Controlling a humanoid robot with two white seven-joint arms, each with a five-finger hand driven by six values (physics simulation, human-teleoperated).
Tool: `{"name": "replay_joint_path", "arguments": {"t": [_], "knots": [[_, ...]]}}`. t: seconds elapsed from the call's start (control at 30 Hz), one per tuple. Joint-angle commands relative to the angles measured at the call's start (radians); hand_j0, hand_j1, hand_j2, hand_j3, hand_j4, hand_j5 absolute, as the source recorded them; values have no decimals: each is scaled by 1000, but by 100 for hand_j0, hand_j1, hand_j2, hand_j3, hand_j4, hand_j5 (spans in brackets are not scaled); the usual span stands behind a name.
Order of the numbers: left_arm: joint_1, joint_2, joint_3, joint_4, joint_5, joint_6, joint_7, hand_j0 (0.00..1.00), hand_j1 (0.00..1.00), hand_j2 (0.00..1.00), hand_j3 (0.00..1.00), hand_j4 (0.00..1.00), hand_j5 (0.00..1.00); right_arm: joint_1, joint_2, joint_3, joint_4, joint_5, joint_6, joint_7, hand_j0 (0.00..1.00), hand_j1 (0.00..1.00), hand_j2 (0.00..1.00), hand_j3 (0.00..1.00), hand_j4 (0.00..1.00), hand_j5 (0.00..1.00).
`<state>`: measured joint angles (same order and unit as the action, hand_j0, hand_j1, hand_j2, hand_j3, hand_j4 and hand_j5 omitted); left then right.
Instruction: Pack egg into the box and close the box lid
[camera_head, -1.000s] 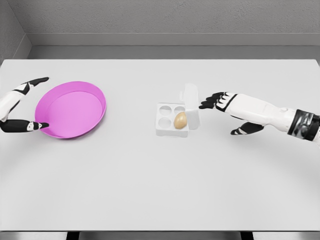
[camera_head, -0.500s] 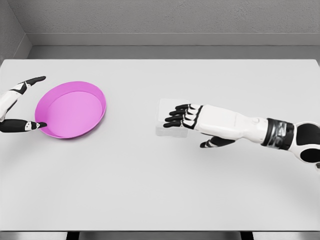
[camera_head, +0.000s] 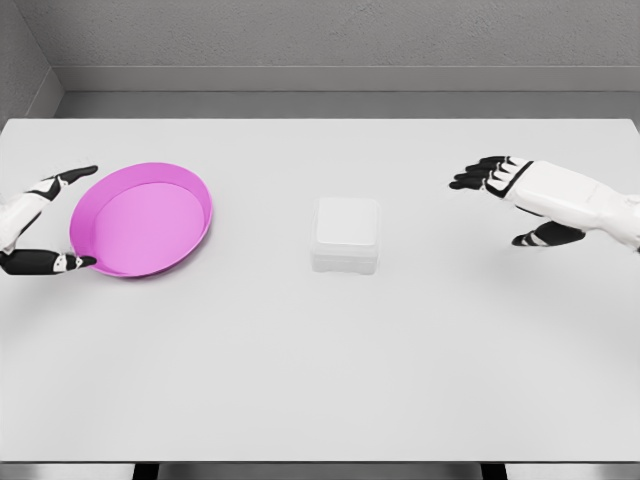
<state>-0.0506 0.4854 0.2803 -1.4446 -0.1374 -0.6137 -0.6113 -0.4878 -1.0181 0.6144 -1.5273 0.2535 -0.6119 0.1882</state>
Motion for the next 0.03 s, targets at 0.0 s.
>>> {"name": "replay_joint_path", "arguments": {"t": [0.0], "knots": [[2, 1, -1, -11, 2, 3, 0, 100, 100, 100, 100, 100, 100, 0, -8, -22, 24, -6, 1, -1, 100, 100, 100, 100, 100, 100]]}}
